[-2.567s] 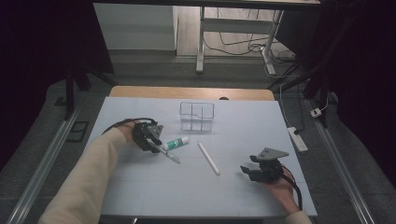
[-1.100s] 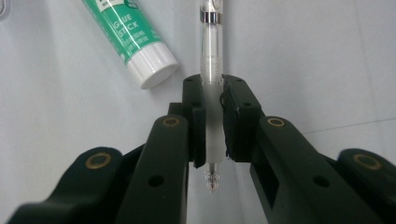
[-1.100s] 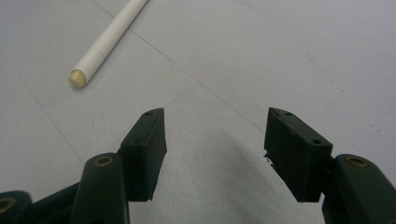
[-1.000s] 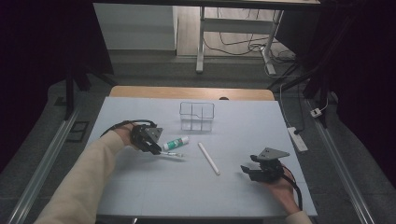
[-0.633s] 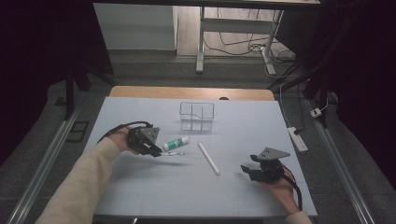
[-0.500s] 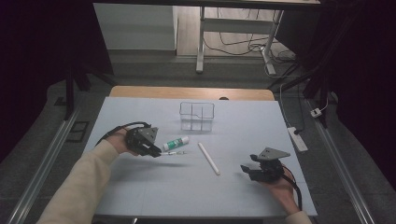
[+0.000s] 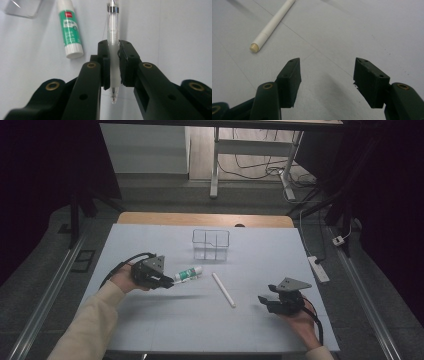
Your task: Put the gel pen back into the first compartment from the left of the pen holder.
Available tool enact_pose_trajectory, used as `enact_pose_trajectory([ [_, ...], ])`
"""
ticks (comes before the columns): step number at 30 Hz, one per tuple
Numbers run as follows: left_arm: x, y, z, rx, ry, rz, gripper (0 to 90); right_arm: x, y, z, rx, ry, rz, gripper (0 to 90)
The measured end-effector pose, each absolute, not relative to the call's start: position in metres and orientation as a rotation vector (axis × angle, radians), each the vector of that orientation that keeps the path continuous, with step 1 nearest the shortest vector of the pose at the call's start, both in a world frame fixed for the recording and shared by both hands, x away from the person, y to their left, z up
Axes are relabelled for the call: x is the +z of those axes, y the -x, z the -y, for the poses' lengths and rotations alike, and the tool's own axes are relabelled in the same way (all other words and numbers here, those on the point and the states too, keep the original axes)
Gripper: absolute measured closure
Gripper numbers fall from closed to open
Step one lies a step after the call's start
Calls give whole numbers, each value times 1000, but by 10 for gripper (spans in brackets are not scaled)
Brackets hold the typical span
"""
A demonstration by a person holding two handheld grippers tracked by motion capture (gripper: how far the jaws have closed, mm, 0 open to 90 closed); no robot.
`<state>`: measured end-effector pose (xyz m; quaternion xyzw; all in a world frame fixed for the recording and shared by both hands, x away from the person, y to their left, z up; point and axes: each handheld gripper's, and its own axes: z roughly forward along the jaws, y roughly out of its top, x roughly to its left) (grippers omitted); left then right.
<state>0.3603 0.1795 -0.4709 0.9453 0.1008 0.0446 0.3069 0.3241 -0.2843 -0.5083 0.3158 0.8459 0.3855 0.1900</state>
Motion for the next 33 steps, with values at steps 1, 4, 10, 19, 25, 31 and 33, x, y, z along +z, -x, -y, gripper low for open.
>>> enact_pose_trajectory([
  [1, -470, -359, -180, 128, -2489, -271, 798, -508, -324, 284, 1084, -886, -2376, 380],
  [4, -468, -357, -179, 143, -2465, -302, 798, -508, -324, 284, 1082, -885, -2371, 380],
  [10, -467, -354, -174, 159, -2451, -359, 798, -506, -324, 284, 1086, -880, -2368, 380],
  [19, -469, -352, -163, 153, -2421, -402, 798, -506, -324, 283, 1076, -878, -2363, 380],
  [25, -467, -351, -154, 158, -2403, -423, 798, -506, -325, 283, 1080, -874, -2363, 380],
  [31, -466, -351, -150, 142, -2389, -439, 798, -504, -324, 280, 1097, -864, -2346, 381],
  [33, -467, -351, -148, 139, -2390, -444, 798, -504, -324, 278, 1107, -855, -2346, 382],
])
